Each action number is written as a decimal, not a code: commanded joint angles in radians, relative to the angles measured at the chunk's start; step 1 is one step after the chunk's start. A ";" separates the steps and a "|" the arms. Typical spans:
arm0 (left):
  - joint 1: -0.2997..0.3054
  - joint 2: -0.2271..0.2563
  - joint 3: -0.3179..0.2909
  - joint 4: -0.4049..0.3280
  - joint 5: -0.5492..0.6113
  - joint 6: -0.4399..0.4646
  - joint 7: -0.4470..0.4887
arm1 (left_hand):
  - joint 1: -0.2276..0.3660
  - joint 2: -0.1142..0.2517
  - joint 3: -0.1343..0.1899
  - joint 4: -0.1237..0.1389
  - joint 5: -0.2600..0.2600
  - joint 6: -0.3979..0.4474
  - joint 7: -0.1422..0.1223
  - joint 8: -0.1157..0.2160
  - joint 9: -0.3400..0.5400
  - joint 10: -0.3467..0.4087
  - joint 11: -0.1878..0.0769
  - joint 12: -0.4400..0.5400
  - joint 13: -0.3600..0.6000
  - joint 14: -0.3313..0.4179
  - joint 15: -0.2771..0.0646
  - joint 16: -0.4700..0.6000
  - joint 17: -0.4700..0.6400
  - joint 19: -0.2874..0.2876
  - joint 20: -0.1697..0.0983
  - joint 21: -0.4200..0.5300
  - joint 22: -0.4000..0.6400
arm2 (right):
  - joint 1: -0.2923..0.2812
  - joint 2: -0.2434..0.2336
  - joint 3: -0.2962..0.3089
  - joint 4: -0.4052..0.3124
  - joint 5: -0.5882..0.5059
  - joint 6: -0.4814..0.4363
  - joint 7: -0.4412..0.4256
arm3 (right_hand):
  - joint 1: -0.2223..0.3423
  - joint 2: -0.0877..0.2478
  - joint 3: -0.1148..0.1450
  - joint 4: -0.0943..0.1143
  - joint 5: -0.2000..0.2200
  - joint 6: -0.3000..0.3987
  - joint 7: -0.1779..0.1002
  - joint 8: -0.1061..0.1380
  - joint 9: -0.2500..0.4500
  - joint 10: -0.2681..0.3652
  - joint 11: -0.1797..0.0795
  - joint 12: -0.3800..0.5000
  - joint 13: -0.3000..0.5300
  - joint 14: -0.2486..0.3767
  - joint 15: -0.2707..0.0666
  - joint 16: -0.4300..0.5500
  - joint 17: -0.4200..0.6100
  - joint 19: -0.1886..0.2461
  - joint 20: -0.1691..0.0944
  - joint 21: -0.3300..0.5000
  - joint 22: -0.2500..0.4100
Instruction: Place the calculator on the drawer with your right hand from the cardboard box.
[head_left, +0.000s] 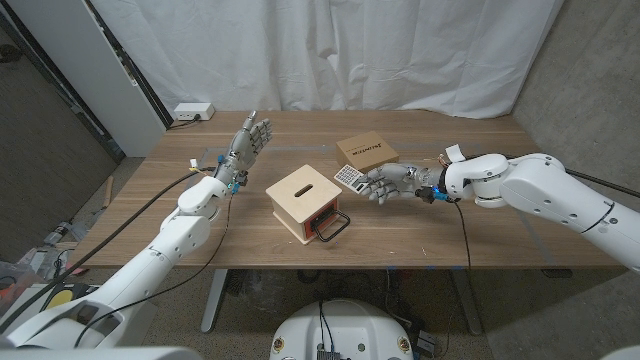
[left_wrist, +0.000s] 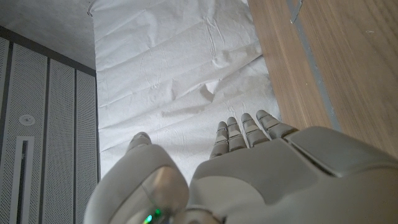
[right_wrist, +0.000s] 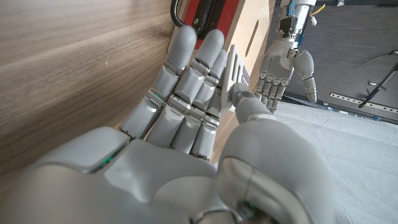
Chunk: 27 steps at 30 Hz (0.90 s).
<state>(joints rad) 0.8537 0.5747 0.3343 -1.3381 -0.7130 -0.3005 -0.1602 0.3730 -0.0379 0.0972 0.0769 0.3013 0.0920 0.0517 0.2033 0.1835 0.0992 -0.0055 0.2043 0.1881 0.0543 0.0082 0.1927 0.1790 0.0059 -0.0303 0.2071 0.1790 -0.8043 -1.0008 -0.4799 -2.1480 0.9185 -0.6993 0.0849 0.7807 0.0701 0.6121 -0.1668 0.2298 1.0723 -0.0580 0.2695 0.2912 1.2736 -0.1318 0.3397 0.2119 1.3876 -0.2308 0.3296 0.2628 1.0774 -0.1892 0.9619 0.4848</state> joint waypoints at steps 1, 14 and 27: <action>-0.009 -0.002 0.000 0.023 -0.009 -0.006 -0.025 | 0.004 0.012 -0.006 0.003 -0.002 0.008 0.002 0.000 0.005 0.009 -0.002 0.001 0.002 0.007 -0.001 -0.001 0.005 0.006 -0.012 -0.002 0.002 | 0.018 0.017 -0.024 -0.010 -0.001 -0.019 -0.006 | 0.031 0.021 0.010 0.002 0.008 0.005 -0.003 -0.003 0.005 -0.002 -0.001 -0.004 0.004 0.010 0.002 0.007 0.004 -0.003 -0.027 0.006 0.005; 0.007 0.011 -0.011 0.007 -0.017 0.000 -0.020 | 0.006 0.014 -0.008 0.003 -0.003 0.009 0.001 -0.001 0.005 0.012 -0.001 0.001 0.002 0.007 -0.001 -0.001 0.005 0.005 -0.012 -0.003 0.002 | 0.038 0.037 -0.053 0.002 -0.009 -0.038 0.002 | 0.034 0.019 0.013 0.001 0.010 0.007 -0.005 -0.005 0.008 -0.003 -0.003 -0.003 0.007 0.011 0.002 0.015 0.006 -0.004 -0.027 0.017 0.015; -0.005 0.008 -0.006 0.020 -0.020 -0.001 -0.042 | 0.015 0.027 -0.003 0.002 -0.003 0.010 0.002 -0.001 0.005 0.011 -0.004 0.000 0.002 0.008 -0.001 -0.001 0.005 0.006 -0.013 -0.003 0.002 | 0.037 0.039 -0.061 -0.006 -0.001 -0.060 -0.006 | 0.033 0.016 0.018 0.002 0.012 0.010 -0.009 -0.006 0.011 -0.002 -0.005 -0.002 0.011 0.009 0.003 0.028 0.016 -0.012 -0.027 0.026 0.027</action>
<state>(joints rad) 0.8550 0.5830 0.3261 -1.3243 -0.7284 -0.3062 -0.1861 0.3835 -0.0268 0.0933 0.0808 0.3013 0.0919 0.0517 0.2033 0.1835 0.1028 -0.0091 0.2044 0.1881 0.0543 0.0082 0.1927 0.1790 0.0059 -0.0303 0.2073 0.1790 -0.7689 -0.9675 -0.5319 -2.1492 0.9122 -0.7422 0.0861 0.7807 0.0701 0.6174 -0.1694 0.2352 1.0724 -0.0580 0.2613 0.3001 1.2714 -0.1335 0.3397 0.2213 1.3874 -0.2305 0.3516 0.2751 1.0668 -0.1858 0.9775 0.5079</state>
